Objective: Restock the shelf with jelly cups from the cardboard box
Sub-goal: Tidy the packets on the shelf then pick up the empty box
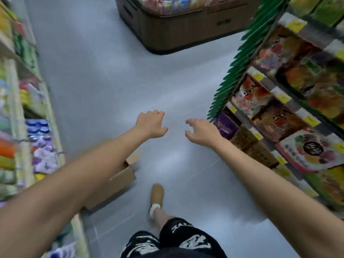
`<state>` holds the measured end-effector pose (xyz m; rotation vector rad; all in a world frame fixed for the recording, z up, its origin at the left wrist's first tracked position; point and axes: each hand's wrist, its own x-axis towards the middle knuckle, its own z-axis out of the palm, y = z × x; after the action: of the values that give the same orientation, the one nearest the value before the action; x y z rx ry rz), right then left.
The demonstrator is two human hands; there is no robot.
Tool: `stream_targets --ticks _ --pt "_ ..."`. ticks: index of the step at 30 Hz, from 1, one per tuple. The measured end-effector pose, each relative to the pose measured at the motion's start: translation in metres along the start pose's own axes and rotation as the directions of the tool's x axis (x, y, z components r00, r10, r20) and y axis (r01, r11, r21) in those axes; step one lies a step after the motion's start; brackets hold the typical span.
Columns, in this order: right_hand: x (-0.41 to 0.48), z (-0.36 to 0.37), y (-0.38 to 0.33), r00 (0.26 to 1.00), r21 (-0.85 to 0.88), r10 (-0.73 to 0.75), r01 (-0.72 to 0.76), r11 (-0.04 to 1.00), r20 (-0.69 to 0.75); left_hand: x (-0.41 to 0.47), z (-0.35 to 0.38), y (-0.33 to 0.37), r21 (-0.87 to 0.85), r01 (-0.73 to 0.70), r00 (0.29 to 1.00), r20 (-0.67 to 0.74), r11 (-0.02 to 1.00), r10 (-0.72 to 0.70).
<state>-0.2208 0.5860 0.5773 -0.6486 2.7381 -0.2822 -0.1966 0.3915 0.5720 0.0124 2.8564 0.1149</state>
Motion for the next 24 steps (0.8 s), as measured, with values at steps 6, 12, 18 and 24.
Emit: stream_targets --ticks 6,12,18,24 --pt "0.094 0.043 -0.103 0.969 -0.010 -0.194 0.197 0.980 0.154 -0.016 0.036 -0.135 -0.147 0.261 0.962 0.120 0.954 -0.245" --pt "0.167 0.093 -0.200 0.876 0.002 -0.352 0.372 0.928 0.329 -0.044 0.066 -0.240 -0.189 0.433 0.895 0.201 0.881 -0.397" --pt "0.211 0.155 -0.270 0.753 0.004 -0.451 0.512 0.859 0.479 -0.068 0.120 -0.302 -0.166 0.582 0.797 0.311 0.796 -0.518" --pt "0.216 0.243 -0.305 0.646 0.004 -0.506 0.614 0.789 0.572 -0.089 0.214 -0.326 -0.217 0.674 0.717 0.422 0.707 -0.555"
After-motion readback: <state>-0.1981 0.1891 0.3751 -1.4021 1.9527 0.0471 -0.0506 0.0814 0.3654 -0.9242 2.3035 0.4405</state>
